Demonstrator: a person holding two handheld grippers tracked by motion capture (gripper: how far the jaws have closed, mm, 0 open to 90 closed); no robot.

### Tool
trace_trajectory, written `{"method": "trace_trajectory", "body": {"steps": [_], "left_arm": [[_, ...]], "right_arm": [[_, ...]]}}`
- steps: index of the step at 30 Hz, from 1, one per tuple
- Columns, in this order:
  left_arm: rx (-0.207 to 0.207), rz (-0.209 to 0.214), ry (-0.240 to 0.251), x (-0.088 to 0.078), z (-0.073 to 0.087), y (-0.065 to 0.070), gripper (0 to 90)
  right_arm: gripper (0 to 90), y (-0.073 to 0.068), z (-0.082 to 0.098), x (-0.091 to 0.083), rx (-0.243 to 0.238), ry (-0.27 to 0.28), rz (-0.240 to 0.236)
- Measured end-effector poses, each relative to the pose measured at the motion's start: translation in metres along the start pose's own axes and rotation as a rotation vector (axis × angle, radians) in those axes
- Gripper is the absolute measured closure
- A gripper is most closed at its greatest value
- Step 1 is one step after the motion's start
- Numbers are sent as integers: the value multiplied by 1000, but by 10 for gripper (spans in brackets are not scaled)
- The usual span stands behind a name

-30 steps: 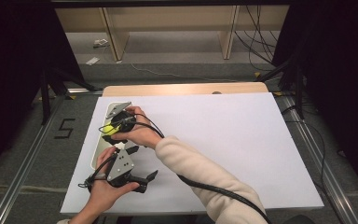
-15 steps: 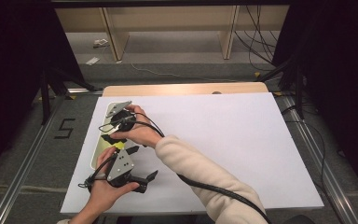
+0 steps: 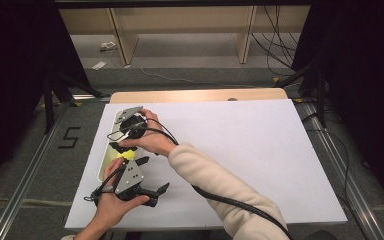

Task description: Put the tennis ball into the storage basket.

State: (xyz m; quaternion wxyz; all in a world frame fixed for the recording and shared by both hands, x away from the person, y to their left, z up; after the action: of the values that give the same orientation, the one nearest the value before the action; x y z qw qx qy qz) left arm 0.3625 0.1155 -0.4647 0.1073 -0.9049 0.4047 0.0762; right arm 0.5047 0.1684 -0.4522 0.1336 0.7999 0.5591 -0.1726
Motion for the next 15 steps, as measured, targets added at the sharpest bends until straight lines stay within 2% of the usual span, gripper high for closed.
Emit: {"method": "trace_trajectory", "body": {"steps": [10,15], "left_arm": [[9,1,-3,0,0,0,6],[1,-2,0,0,0,0,6]], "right_arm": [[161,3,-3,-11,-5,14,7],[161,6,-3,-16,-9,18,12]]}}
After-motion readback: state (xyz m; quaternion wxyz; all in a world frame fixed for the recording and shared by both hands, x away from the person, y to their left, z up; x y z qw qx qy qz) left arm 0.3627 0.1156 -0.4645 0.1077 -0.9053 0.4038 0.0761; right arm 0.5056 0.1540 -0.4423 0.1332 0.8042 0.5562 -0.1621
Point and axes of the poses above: each handheld gripper's, and its own axes: x roughly forward along the jaws, z roughly out of its underside, y roughly to its right, the point moved 7 cm from there along x, roughly forward along the jaws, and after that the axes turned 9 degrees about y, right-handed, at the moved point
